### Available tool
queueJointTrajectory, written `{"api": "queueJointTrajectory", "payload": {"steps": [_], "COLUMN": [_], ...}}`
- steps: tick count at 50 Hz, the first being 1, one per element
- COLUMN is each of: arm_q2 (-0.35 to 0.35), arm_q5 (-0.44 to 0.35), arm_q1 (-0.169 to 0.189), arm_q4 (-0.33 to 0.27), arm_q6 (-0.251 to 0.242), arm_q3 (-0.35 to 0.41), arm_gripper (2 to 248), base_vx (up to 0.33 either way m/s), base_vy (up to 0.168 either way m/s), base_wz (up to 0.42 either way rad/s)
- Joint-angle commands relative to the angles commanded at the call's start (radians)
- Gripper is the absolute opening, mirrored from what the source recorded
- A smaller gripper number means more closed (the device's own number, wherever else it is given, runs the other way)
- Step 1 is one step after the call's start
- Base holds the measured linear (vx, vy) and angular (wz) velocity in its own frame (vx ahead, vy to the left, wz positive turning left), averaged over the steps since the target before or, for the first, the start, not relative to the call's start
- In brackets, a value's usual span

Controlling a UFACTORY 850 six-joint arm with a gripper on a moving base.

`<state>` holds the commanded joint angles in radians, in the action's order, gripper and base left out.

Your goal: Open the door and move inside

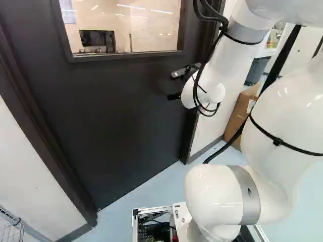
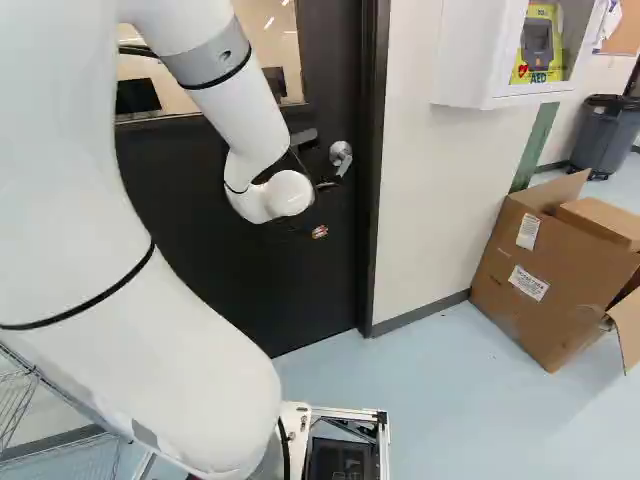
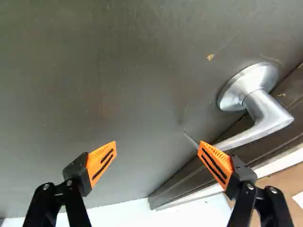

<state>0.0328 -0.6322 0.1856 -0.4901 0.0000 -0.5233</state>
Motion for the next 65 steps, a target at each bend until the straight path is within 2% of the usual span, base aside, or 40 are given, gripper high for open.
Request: {"api": "queueJointTrajectory", "payload": {"steps": [23,37,53,65], "arm_q2": [-0.058,-0.037,0.033,0.007], "arm_q5": [0.000,-0.012,-0.121,-0.230], "arm_q1": [0.000,0.010,0.043,0.038], "arm_q4": [0.000,0.013,0.114,0.207], "arm_q6": [0.000,0.000,0.000,0.000], "arm_q3": [-0.004,0.022,0.092,0.066], "arm_gripper": [247,247,247,247], "base_vx": [0.000,0.000,0.000,0.000], "base_vy": [0.000,0.000,0.000,0.000], "base_wz": [0.000,0.000,0.000,0.000]}}
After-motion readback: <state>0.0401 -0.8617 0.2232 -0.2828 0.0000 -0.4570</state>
